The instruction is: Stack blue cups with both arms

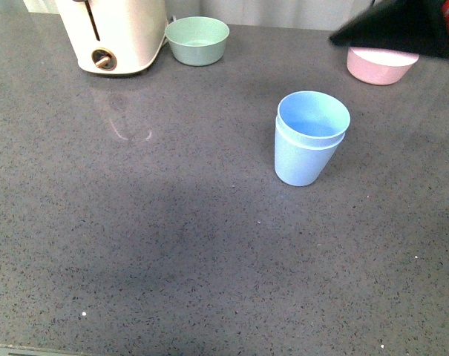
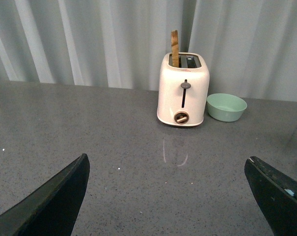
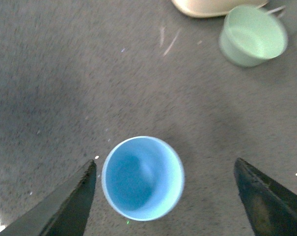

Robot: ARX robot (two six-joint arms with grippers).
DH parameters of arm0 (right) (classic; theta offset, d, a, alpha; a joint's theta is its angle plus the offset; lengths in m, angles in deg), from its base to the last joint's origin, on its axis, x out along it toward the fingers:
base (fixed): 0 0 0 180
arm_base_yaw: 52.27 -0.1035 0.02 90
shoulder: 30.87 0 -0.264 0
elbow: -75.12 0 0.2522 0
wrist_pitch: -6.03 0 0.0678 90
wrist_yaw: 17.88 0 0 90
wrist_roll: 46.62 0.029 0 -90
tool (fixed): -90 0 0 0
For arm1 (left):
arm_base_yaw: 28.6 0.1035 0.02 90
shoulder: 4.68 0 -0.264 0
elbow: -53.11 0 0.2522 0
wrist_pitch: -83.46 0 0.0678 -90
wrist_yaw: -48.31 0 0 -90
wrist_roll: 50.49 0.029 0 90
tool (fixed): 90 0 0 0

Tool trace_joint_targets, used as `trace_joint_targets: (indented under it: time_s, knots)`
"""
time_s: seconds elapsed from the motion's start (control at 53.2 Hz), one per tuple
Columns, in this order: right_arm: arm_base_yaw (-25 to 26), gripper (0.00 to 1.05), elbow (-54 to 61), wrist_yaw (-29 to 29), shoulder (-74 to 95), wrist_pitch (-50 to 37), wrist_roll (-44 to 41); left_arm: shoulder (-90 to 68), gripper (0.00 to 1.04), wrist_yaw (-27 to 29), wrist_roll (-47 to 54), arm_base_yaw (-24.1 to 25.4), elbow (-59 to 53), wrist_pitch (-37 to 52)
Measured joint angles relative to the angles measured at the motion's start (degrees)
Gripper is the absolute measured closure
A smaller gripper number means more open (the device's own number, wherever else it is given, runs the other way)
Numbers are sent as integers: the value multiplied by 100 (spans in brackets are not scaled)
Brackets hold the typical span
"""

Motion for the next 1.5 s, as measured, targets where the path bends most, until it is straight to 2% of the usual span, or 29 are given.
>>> trace_joint_targets:
  time_s: [0.038, 0.075, 0.263, 0.357, 0.376, 0.394, 0.413, 0.47, 0.545, 0.582, 0.77, 0.883, 1.146, 1.503]
  knots:
    - [197, 10, 17, 201, -282, -223, 354, 0, 9, 0, 0, 0, 0, 0]
    - [356, 7, 90, 282, -516, -442, 645, 0, 9, -2, 0, 0, 0, 0]
    - [1274, 9, 1106, 476, -1878, -1563, 2146, 0, 9, 0, 0, 0, 0, 0]
    - [1530, 9, 1497, 468, -2317, -1722, 2566, 0, 9, 0, 0, 0, 0, 0]
    - [1519, 9, 1519, 361, -2339, -1781, 2667, 0, 9, -2, 0, 0, 0, 0]
    - [1445, 12, 1639, -28, -2385, -2079, 2872, 0, 9, -2, 0, 0, 0, 0]
    - [1314, 17, 1908, -848, -2481, -2684, 3121, 0, 9, -2, 2, 0, 0, 0]
    - [1147, 28, 2511, -2138, -2656, -3759, 3838, 0, 9, -2, 2, 0, 0, 0]
    - [1088, 43, 3283, -3161, -2948, -4625, 4433, 0, 9, 0, 2, 0, 0, 0]
    - [1093, 50, 3547, -3274, -3104, -4793, 4559, 0, 9, 4, 2, 0, 0, 0]
    - [1088, 79, 4398, -3300, -3611, -5115, 4806, 0, 9, -2, 2, 0, 0, 0]
    - [1088, 103, 4983, -3305, -4017, -5239, 4839, 0, 9, -2, 2, 0, 0, 0]
    - [1086, 103, 5761, -3307, -4839, -5219, 4868, 0, 9, -2, 2, 0, 0, 0]
    - [1086, 103, 6389, -3307, -6159, -4518, 4868, 0, 9, -2, 2, 0, 0, 0]
